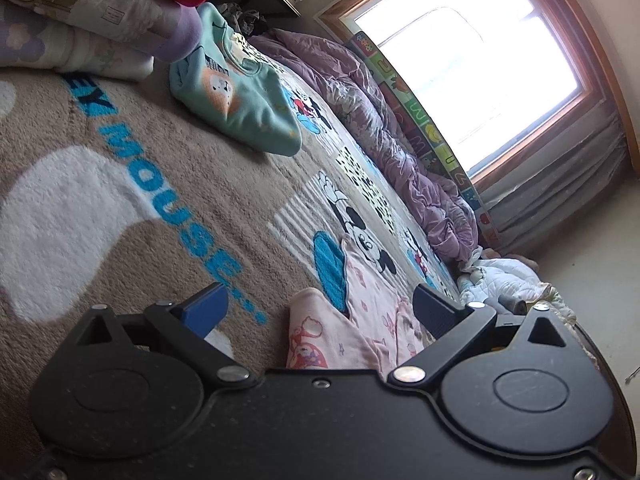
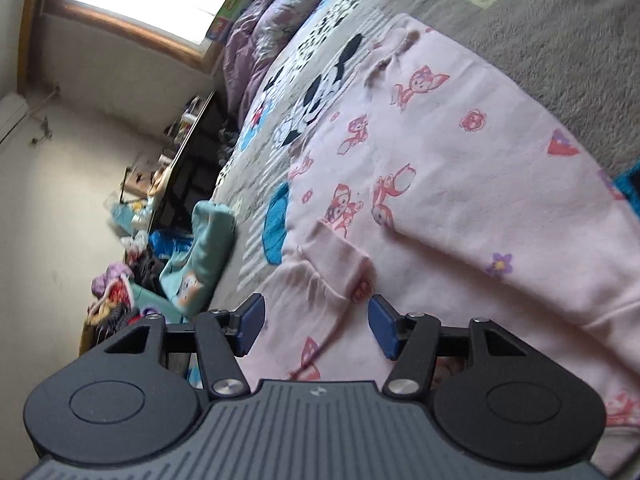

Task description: Fold clothes

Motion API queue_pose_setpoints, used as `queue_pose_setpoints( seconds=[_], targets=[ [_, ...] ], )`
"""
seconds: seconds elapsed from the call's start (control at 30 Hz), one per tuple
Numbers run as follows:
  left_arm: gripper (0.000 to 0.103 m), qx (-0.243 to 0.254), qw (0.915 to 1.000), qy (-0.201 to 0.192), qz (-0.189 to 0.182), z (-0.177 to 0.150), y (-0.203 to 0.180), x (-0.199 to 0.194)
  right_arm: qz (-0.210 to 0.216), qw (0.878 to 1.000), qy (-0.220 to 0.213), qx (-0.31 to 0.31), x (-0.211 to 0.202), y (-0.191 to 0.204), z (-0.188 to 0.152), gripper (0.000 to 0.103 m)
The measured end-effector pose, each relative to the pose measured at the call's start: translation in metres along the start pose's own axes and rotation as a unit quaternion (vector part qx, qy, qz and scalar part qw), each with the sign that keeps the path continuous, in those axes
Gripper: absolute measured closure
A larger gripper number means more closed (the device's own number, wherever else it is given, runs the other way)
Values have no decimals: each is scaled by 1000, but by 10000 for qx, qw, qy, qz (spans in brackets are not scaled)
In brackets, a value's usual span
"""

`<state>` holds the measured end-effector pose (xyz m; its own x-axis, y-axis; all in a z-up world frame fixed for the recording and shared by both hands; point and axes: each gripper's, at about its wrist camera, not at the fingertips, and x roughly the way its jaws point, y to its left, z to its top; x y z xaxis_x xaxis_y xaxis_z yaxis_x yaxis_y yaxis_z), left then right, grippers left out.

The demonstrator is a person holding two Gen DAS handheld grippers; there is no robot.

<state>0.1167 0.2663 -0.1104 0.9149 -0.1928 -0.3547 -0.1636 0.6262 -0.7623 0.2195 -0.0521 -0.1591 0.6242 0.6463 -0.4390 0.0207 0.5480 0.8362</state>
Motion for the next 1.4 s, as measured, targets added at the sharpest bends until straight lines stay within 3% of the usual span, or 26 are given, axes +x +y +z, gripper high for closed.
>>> queue_pose_setpoints(
  seconds=[0.33,0.43,0.53,0.6,0.9,1.1,1.4],
  targets=[
    [3,-63,9999,8,-142,5,0,3,-117,9996,-236,-51,18,10,-3,47],
    [3,-49,9999,30,-127,4,0,4,-183,9993,-285,-131,23,12,-4,60],
    [3,-34,9999,54,-107,4,0,5,-249,9989,-334,-211,28,13,-4,87],
    [3,-20,9999,76,-99,4,1,6,-238,9985,-377,-309,29,16,-4,92],
    [3,96,9997,175,-110,0,-1,8,389,9890,-1036,-980,-22,48,17,94],
    [3,341,9987,303,-208,-8,-12,13,503,9828,-1440,-1041,-70,40,44,94],
    [9,1322,9888,648,-246,-31,-43,29,413,9766,-1836,-1043,-123,9,61,94]
  ],
)
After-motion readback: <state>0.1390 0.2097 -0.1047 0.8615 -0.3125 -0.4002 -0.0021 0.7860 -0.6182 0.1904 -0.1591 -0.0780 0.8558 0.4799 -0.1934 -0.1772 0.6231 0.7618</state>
